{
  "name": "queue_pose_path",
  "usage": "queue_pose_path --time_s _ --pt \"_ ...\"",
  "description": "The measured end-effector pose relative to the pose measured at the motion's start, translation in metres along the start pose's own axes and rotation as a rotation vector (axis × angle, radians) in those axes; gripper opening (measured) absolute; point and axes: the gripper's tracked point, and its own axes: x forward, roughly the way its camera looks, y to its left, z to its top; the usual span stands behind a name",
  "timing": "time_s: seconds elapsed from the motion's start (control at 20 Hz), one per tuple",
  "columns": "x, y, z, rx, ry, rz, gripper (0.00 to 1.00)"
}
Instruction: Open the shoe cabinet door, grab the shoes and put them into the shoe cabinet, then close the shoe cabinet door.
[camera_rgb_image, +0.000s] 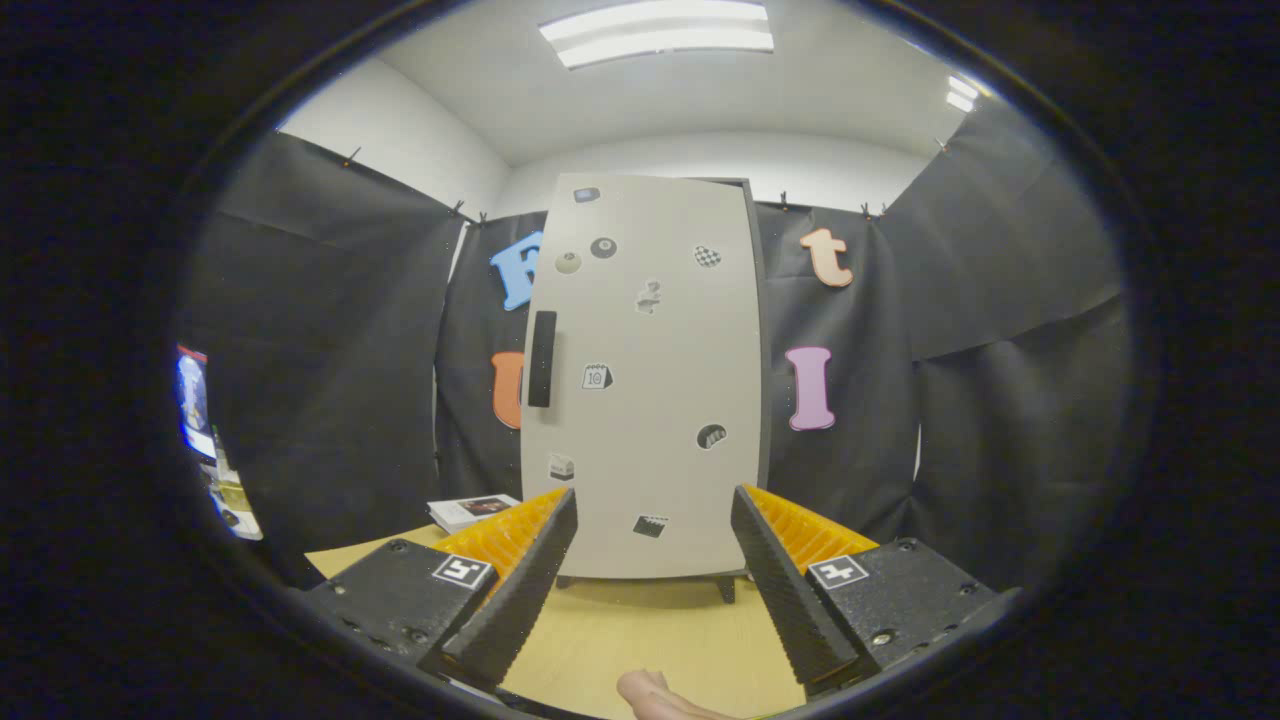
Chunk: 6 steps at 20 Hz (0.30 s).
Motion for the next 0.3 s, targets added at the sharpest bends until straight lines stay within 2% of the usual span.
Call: queue_pose_path --time_s 0.3 --pt "-0.0020 0.0084 0.0004 -0.003 0.004 0.041 1.00"
